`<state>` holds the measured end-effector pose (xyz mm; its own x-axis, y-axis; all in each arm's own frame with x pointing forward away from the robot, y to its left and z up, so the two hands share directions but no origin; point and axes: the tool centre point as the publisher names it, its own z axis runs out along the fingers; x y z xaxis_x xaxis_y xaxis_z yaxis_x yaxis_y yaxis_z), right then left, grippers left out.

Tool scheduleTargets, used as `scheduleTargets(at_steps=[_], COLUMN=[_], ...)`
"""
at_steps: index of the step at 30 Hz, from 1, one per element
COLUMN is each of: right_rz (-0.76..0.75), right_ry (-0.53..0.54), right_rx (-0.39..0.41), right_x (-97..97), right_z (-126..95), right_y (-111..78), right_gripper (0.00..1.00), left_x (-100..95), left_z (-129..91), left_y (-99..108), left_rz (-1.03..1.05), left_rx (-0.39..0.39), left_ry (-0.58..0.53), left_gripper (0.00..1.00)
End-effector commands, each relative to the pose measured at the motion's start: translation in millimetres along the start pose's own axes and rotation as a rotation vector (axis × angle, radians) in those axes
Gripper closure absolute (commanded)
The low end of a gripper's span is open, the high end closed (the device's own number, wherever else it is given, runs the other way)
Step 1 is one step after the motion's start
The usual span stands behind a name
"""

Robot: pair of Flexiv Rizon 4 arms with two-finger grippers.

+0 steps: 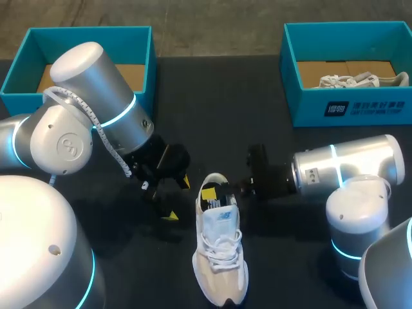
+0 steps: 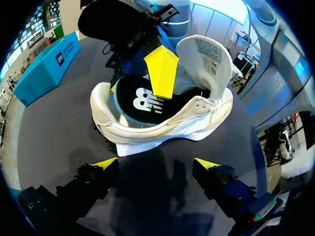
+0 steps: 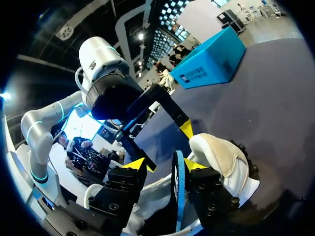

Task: Take the shoe out of the shoebox, open the shoe tongue, remove and reinsert the insole, then place the shoe into the shoebox

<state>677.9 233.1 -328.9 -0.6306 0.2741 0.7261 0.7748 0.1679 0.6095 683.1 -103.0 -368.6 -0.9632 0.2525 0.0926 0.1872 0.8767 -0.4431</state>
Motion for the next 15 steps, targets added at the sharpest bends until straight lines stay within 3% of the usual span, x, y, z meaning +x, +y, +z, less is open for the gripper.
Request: scheduleTargets(at_steps=[1, 15], right_rz=[-0.002, 0.006], right_ry=[-0.033, -0.084], right_rx=[0.01, -0.015], right_x=[6.9, 9.9], right_z=[1.4, -18.6], right_y=[5.2, -2.3], right_gripper=[0.54, 0.52], left_x=[1.6, 1.6], left_z=[-0.2, -0.2], left_y=[0.1, 0.1], left_rz=[0.0, 0.0], left_rx=[-0.002, -0.002], left_ry=[-0.003, -0.003], left_gripper=[0.0, 0.0])
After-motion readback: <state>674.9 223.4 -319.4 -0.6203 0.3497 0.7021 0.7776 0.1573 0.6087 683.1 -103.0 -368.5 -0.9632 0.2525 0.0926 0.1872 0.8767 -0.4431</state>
